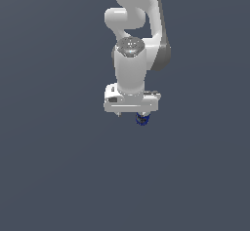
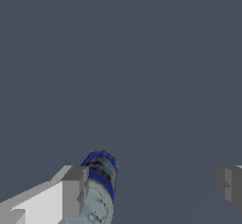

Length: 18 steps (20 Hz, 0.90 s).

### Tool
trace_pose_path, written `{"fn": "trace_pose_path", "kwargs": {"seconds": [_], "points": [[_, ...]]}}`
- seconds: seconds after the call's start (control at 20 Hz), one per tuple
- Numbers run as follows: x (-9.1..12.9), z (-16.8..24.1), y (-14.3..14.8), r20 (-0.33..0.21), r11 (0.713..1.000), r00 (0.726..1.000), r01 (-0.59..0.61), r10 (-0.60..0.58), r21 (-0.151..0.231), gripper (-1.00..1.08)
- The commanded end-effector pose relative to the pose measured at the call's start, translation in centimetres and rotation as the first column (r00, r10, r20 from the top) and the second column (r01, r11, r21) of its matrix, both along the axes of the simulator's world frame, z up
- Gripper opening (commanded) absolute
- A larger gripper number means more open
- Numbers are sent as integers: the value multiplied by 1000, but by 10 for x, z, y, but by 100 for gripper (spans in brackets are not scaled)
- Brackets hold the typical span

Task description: Pick up the object and move it to a goal position.

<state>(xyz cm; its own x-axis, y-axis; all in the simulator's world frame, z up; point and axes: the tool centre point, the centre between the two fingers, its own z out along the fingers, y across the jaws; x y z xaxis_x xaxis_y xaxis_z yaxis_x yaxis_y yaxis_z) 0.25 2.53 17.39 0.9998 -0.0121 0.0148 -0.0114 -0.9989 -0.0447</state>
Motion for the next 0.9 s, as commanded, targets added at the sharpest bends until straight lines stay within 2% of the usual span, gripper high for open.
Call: {"fn": "trace_pose_path", "kwargs": {"seconds": [0.0,0.85], "points": [[-5,-4,6,-2,1000,1000,8,-8,-3,100],[-73,-46,65,-15,993,994,112,-112,-41,100]]}}
